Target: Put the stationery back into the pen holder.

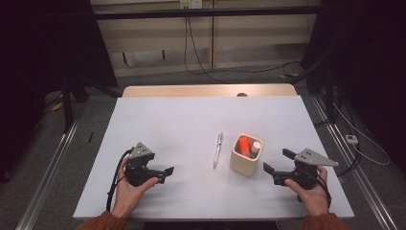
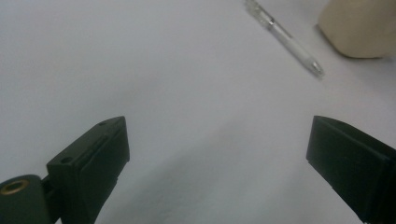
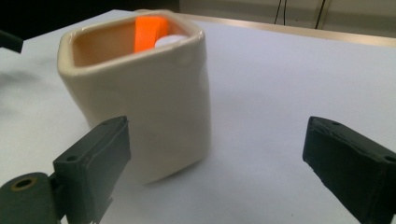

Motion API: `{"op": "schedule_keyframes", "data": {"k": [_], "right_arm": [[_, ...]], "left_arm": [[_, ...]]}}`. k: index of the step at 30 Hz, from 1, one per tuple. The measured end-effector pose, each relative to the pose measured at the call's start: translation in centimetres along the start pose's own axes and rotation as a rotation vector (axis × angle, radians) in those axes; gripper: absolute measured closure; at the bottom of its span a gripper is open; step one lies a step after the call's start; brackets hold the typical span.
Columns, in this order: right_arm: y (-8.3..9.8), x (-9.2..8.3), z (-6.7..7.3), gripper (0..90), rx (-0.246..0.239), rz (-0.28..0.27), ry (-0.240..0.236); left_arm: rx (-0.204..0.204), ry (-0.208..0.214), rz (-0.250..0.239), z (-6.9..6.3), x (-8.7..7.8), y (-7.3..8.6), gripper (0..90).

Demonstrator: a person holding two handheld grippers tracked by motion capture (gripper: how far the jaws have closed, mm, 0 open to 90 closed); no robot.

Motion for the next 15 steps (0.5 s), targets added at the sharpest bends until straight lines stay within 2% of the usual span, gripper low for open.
{"op": "schedule_keyframes", "data": {"k": [6, 13, 15], "right_arm": [[0.5, -0.2, -0.3, 8.0, -0.003, 0.008, 0.01], [0.7, -0.2, -0.1, 8.0, -0.003, 0.014, 0.001], [0.6, -0.2, 0.0, 8.0, -0.005, 0.012, -0.003]], "left_arm": [[0.033, 0.057, 0.003, -1.6, 1.4, -1.0, 11.1], [0.049, 0.065, 0.018, -2.3, 3.4, -1.9, 17.9], [0.041, 0.067, 0.017, -2.4, 3.9, -2.2, 24.3]]}}
Point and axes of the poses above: each handheld gripper's, and its own axes: x roughly forward along the jaws, y roughly out of its underside, z roughly to its left, the point moved 7 cm from there along x, roughly forward along the jaws, and after that the axes turned 13 degrees about -z, right-handed, at the moved point
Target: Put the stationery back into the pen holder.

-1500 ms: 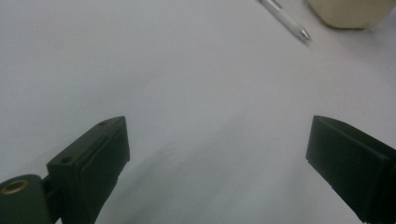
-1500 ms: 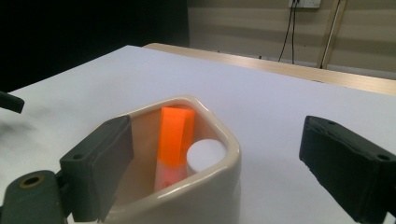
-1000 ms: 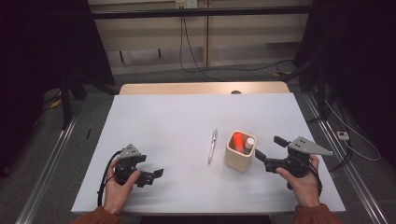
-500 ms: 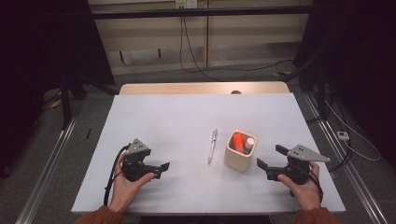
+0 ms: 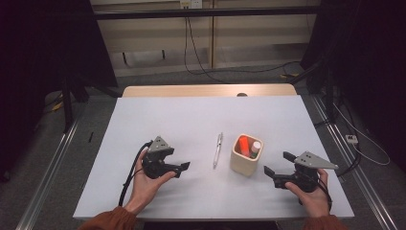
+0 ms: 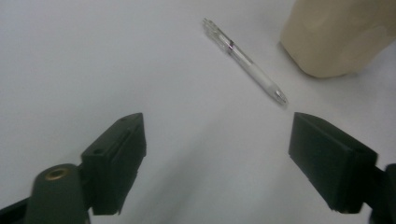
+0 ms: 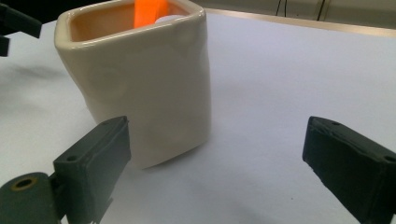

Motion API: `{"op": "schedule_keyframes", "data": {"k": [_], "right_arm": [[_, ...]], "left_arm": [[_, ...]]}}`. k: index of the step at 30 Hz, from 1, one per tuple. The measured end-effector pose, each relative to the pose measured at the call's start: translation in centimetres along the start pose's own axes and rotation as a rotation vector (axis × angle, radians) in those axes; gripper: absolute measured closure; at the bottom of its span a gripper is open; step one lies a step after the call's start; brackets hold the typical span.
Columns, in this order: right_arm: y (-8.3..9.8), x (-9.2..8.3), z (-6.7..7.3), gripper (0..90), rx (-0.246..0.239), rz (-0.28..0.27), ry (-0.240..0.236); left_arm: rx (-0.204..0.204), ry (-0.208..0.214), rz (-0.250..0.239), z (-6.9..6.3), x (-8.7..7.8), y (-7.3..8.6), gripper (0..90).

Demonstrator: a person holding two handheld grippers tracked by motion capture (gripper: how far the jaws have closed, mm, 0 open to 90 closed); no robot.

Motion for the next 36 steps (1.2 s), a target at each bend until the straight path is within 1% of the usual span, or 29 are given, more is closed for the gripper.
{"op": "schedule_keyframes", "data": {"k": [2, 3, 4, 6, 7, 8, 9, 10, 11, 12, 13, 16, 17, 18, 19, 21, 22, 23, 24, 26, 28, 29, 31, 33, 34, 36], "right_arm": [[0.0, 0.0, 0.0, 7.9, 0.0, 0.001, -0.001], [0.1, 0.0, 0.0, 7.7, 0.001, 0.002, -0.002], [0.2, 0.0, 0.0, 7.6, 0.0, 0.007, -0.002], [0.2, 0.1, 0.0, 6.9, 0.003, 0.011, -0.006], [0.2, 0.1, 0.0, 6.3, 0.002, 0.011, -0.004], [0.2, 0.1, 0.0, 5.7, 0.001, 0.012, -0.005], [0.3, 0.1, 0.0, 5.2, 0.004, 0.015, -0.004], [0.3, 0.1, -0.1, 5.2, 0.004, 0.016, -0.003], [0.4, 0.2, -0.1, 5.2, 0.003, 0.019, -0.004], [0.4, 0.2, -0.1, 5.2, 0.003, 0.021, -0.004], [0.5, 0.2, -0.1, 5.2, 0.004, 0.022, -0.004], [0.5, 0.2, -0.1, 5.2, 0.006, 0.025, -0.004], [0.6, 0.2, -0.1, 5.2, 0.002, 0.027, -0.006], [0.6, 0.2, -0.1, 5.2, 0.003, 0.029, -0.007], [0.6, 0.2, -0.1, 5.2, 0.004, 0.031, -0.008], [0.7, 0.2, 0.0, 5.2, 0.006, 0.031, -0.009], [0.7, 0.3, 0.0, 5.2, 0.005, 0.032, -0.01], [0.7, 0.3, 0.0, 5.2, 0.005, 0.033, -0.009], [0.7, 0.3, 0.0, 5.2, 0.005, 0.032, -0.009], [0.7, 0.3, 0.0, 5.2, 0.006, 0.034, -0.008], [0.8, 0.3, 0.0, 5.2, 0.006, 0.037, -0.007], [0.8, 0.3, -0.1, 5.2, 0.004, 0.039, -0.007], [0.8, 0.3, -0.1, 5.2, 0.005, 0.042, -0.005], [0.8, 0.3, -0.1, 5.2, 0.007, 0.041, -0.003], [0.8, 0.2, -0.1, 5.5, 0.006, 0.041, -0.001], [0.9, 0.2, -0.2, 5.8, 0.006, 0.042, 0.009]], "left_arm": [[-0.006, 0.001, 0.002, 0.0, 0.6, -0.5, 29.5], [0.002, -0.002, 0.005, 0.0, 1.0, -0.7, 33.8], [-0.006, 0.001, 0.007, 0.0, 1.3, -0.9, 37.7], [-0.005, 0.011, 0.006, 0.1, 2.3, -1.3, 46.0], [-0.004, 0.007, 0.01, 0.1, 2.8, -1.5, 49.6], [-0.01, 0.017, 0.015, 0.1, 3.3, -1.6, 54.1], [-0.017, 0.01, 0.006, 0.2, 3.7, -1.8, 57.1], [0.0, 0.001, 0.002, 0.3, 4.0, -2.0, 60.8], [0.006, -0.008, -0.001, 0.5, 4.5, -2.2, 65.6], [0.002, -0.025, -0.01, 0.7, 4.9, -2.3, 68.8], [-0.018, -0.035, -0.016, 0.8, 5.2, -2.4, 71.1], [-0.039, -0.031, -0.019, 1.2, 6.2, -2.6, 79.7], [-0.033, -0.031, -0.015, 1.3, 6.5, -2.6, 83.4], [-0.038, -0.032, -0.023, 1.3, 6.8, -2.7, 87.2], [-0.04, -0.031, -0.018, 1.3, 7.3, -2.7, 90.0], [-0.034, -0.031, -0.009, 1.4, 8.0, -2.7, 90.0], [-0.054, -0.037, -0.018, 1.4, 8.4, -2.7, 90.0], [-0.05, -0.047, -0.019, 1.5, 8.7, -2.7, 90.0], [-0.062, -0.048, -0.019, 1.6, 9.2, -2.7, 90.0], [-0.068, -0.061, -0.009, 1.8, 9.9, -2.5, 90.0], [-0.075, -0.068, -0.011, 1.8, 10.4, -2.5, 90.0], [-0.068, -0.073, -0.006, 1.8, 10.7, -2.6, 90.0], [-0.08, -0.076, -0.008, 1.9, 11.3, -2.8, 90.0], [-0.066, -0.099, -0.007, 2.1, 11.8, -2.9, 90.0], [-0.061, -0.101, 0.005, 2.1, 12.0, -2.9, 90.0], [-0.068, -0.103, 0.011, 2.1, 12.5, -2.7, 90.0]]}}
Point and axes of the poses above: each handheld gripper's, and its own axes: x roughly forward along the jaws, y roughly out of its underside, z roughly to its left, the point moved 7 cm from there along x, roughly forward along the jaws, and after that the axes turned 13 degrees about -z, right-handed, at the moved point
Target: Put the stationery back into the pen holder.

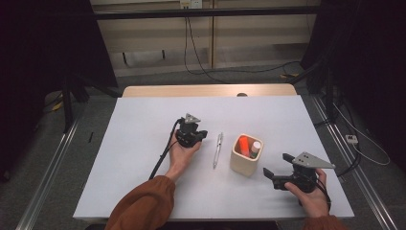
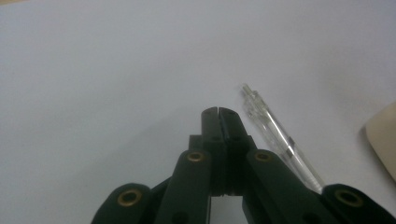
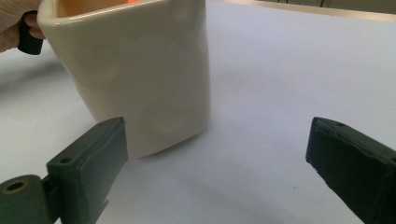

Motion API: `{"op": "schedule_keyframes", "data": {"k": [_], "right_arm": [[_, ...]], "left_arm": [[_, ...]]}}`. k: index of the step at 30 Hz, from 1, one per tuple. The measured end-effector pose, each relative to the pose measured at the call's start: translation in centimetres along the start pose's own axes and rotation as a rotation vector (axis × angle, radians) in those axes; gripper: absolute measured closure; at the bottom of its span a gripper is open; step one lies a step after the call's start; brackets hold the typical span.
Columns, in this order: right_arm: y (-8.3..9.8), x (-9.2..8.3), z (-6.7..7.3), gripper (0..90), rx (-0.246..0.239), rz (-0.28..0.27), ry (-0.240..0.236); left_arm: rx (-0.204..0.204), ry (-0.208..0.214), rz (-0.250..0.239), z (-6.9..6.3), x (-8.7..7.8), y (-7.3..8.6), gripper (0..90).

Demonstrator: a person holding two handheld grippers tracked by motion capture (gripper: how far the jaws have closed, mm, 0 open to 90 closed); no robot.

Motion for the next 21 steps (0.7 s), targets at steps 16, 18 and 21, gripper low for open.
{"op": "schedule_keyframes", "data": {"k": [16, 18, 21], "right_arm": [[0.2, 0.1, 0.2, 5.8, -0.002, 0.011, -0.009], [0.2, 0.1, 0.2, 5.8, -0.004, 0.011, -0.011], [0.2, 0.1, 0.2, 5.7, -0.005, 0.01, -0.011]], "left_arm": [[-0.004, 0.068, 0.046, -1.5, 2.5, 0.2, 90.0], [0.014, 0.062, 0.055, -1.7, 2.9, 0.1, 90.0], [0.031, 0.046, 0.076, -2.1, 3.4, 0.4, 90.0]]}}
Point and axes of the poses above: each handheld gripper's, and its own axes: x roughly forward along the jaws, y roughly out of its underside, z roughly to its left, the point moved 7 cm from there along x, roughly forward along the jaws, and after that the axes turned 13 degrees about -z, right-handed, at the moved point
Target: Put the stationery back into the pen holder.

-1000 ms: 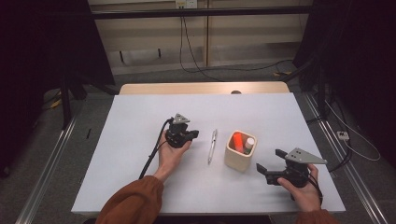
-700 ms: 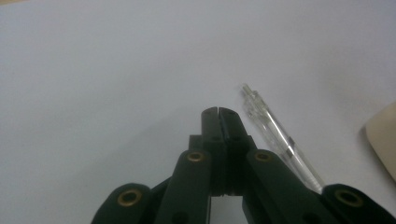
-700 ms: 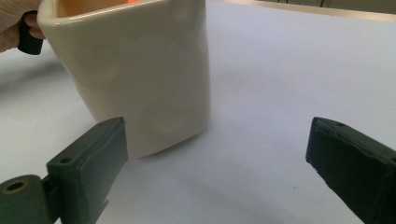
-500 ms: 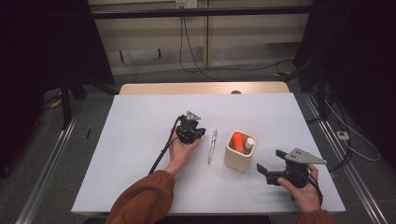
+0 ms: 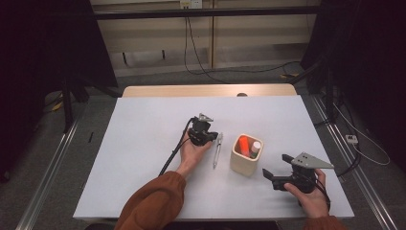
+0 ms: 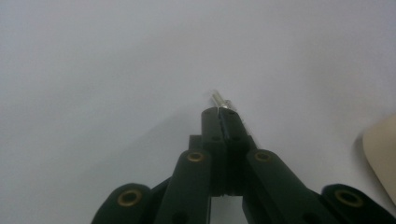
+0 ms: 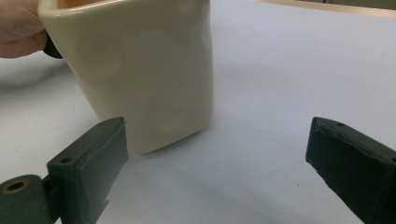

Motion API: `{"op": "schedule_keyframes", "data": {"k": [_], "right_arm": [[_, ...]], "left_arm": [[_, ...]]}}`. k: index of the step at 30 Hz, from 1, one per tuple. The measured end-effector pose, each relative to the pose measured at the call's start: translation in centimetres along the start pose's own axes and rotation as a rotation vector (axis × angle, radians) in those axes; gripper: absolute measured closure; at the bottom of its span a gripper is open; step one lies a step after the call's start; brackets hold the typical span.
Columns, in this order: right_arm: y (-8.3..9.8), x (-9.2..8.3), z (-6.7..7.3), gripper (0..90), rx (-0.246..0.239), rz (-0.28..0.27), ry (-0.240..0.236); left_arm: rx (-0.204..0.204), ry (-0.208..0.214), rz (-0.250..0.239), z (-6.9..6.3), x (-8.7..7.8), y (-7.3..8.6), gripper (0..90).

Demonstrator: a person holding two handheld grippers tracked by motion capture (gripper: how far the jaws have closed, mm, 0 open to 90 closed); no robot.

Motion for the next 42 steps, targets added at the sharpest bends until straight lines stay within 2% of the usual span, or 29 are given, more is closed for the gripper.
{"op": "schedule_keyframes", "data": {"k": [4, 5, 6, 9, 15, 18, 26, 34, 35, 36, 42], "right_arm": [[0.0, -0.1, 0.0, 5.8, 0.001, -0.001, 0.0], [0.0, -0.1, 0.0, 5.8, 0.001, -0.001, 0.0], [0.0, -0.1, -0.1, 5.8, 0.001, 0.0, 0.0], [0.0, -0.1, 0.0, 5.8, 0.0, 0.0, -0.001], [0.1, 0.0, 0.0, 5.7, 0.002, 0.003, 0.001], [0.1, -0.1, 0.0, 5.7, 0.002, 0.002, 0.0], [0.1, -0.1, -0.1, 5.8, 0.001, 0.002, -0.001], [0.1, -0.1, -0.1, 5.8, 0.0, 0.003, -0.002], [0.1, -0.1, 0.0, 5.8, 0.0, 0.004, -0.002], [0.1, -0.1, 0.0, 5.8, 0.0, 0.005, -0.002], [0.1, -0.1, -0.1, 5.8, 0.001, 0.005, -0.002]], "left_arm": [[-0.01, 0.009, 0.011, -0.1, 0.2, 0.2, 90.0], [-0.009, -0.013, -0.002, -0.1, 0.3, 0.2, 90.0], [-0.012, 0.004, 0.005, -0.1, 0.3, 0.2, 90.0], [0.002, 0.003, 0.005, -0.2, 0.3, 0.2, 90.0], [-0.012, 0.023, 0.001, -0.3, 0.4, 0.1, 90.0], [-0.006, 0.022, 0.0, -0.7, 0.8, 0.0, 90.0], [0.013, 0.065, 0.007, -2.2, 1.4, -0.1, 90.0], [0.038, 0.076, 0.01, -2.7, 1.7, -0.2, 90.0], [0.045, 0.05, 0.003, -2.7, 1.8, -0.2, 90.0], [0.047, 0.072, 0.009, -2.9, 1.8, -0.2, 90.0], [0.058, 0.084, 0.008, -3.2, 2.2, -0.3, 90.0]]}}
Point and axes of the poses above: each handheld gripper's, and its own axes: x roughly forward along the jaws, y roughly out of its underside, z roughly to its left, the point moved 7 cm from there along x, roughly forward along the jaws, and after that the axes turned 13 degrees about -z, right-handed, at the moved point
